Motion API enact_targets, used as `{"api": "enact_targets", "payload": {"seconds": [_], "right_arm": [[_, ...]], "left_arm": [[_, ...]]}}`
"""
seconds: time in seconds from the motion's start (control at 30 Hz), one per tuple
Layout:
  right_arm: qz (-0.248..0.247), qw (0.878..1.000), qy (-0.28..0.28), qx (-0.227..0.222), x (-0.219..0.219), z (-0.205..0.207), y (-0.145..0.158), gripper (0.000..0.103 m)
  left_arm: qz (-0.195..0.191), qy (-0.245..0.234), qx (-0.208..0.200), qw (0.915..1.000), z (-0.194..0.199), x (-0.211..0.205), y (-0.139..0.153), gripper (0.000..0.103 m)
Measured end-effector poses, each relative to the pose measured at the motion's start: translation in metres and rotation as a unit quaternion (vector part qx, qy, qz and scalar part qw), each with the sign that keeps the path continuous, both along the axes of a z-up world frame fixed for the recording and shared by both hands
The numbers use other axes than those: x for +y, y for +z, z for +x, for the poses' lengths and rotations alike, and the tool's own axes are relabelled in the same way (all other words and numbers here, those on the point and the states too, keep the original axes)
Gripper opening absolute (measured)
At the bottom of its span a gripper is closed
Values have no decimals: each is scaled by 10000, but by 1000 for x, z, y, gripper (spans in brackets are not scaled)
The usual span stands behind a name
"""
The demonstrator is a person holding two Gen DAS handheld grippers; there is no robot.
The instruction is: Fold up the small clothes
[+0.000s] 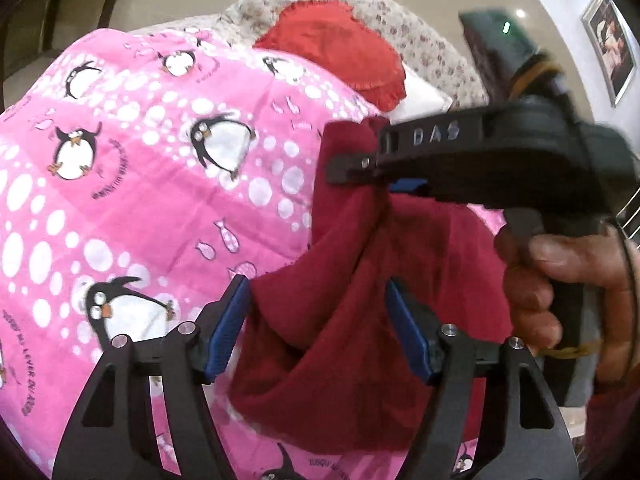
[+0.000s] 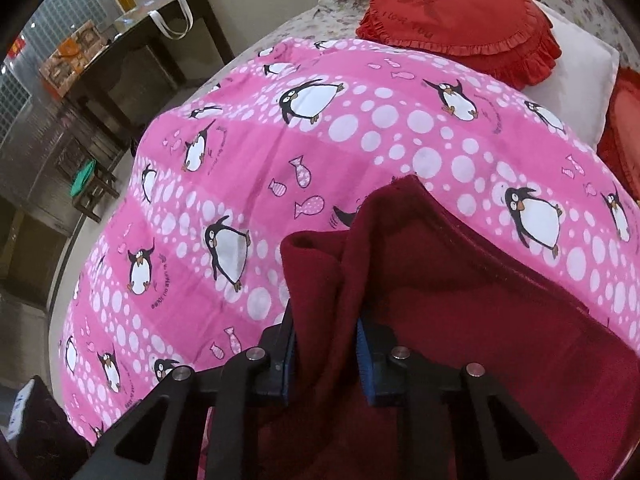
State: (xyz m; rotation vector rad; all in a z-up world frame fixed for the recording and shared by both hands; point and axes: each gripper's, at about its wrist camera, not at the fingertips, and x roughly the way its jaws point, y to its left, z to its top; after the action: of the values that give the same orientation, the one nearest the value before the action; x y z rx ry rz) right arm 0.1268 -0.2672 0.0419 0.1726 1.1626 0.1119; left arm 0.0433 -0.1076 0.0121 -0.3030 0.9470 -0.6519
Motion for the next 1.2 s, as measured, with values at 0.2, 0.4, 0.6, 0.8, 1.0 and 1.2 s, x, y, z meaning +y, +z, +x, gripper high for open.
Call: {"api": "enact_targets", "payload": {"seconds": [0.2, 0.4, 0.6, 0.8, 1.0, 1.2], "right_arm": [[223, 9997, -43, -124, -8, -8, 3, 23], [272, 9986, 27, -443, -19, -28, 20, 21], [241, 9963, -30, -819, -43, -57, 52, 20], [259, 9933, -322, -1075, -84, -91, 74, 19], [330, 9904, -607, -1199, -118, -124, 78, 18], [453, 9864, -856, -1329, -148, -151, 82, 17]], "left_arm": [[302, -163, 49, 9994, 9, -19, -11, 55], [188, -248, 17, 9995, 0, -19, 7, 35], [228, -493, -375, 9978, -23, -44, 48, 33], [431, -821, -683, 9933, -45, -83, 71, 32], [632, -1054, -866, 9886, -68, -111, 80, 32], [696, -1280, -947, 9848, -84, -136, 89, 32]]}}
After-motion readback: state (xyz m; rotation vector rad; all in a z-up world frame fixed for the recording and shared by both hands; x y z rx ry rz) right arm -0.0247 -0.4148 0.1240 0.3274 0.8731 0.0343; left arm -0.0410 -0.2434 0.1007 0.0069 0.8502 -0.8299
